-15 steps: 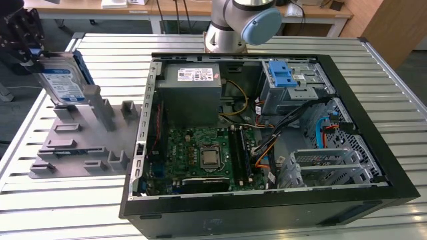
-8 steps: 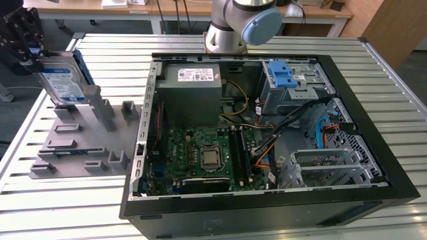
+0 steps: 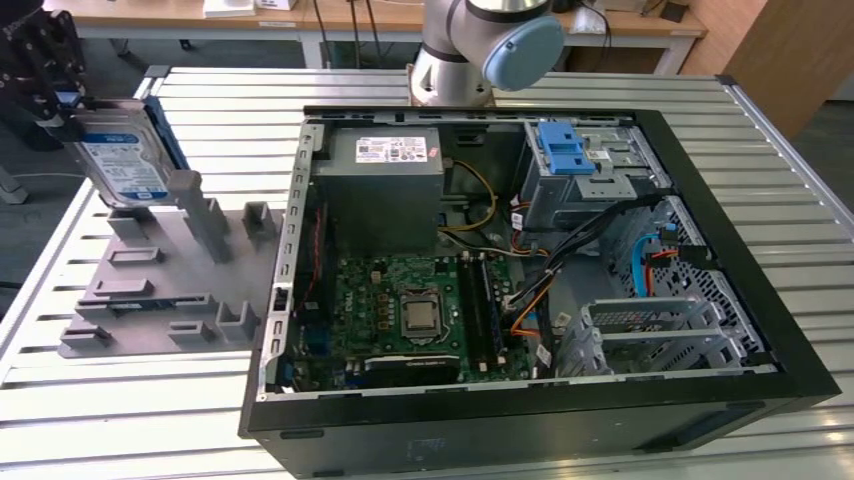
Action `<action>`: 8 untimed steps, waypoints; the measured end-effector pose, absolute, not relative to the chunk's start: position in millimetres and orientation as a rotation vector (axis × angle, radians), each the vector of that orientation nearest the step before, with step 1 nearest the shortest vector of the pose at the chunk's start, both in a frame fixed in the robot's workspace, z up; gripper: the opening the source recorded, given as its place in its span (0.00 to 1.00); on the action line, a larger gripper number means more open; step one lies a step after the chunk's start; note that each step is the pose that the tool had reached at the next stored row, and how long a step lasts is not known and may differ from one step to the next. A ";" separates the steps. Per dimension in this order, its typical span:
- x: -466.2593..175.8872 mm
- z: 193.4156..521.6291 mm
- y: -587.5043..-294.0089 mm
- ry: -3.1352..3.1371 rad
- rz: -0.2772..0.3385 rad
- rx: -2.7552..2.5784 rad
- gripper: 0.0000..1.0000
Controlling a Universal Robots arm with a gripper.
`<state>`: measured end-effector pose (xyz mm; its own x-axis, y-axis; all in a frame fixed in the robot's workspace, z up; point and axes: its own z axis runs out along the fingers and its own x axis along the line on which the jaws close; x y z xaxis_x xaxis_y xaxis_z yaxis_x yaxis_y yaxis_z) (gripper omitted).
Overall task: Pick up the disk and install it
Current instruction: 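Pick up the disk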
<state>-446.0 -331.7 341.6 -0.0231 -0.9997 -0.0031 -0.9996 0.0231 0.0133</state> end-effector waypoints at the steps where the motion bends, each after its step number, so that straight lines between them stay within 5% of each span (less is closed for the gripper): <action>1: -446.0 342.5 -331.7 -2.242 -0.018 2.191 0.36; 8: -446.0 346.9 -331.6 -2.242 -0.018 2.191 0.36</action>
<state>-446.0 -331.6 346.9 -0.0231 -0.9997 -0.0032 -0.9996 0.0230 0.0133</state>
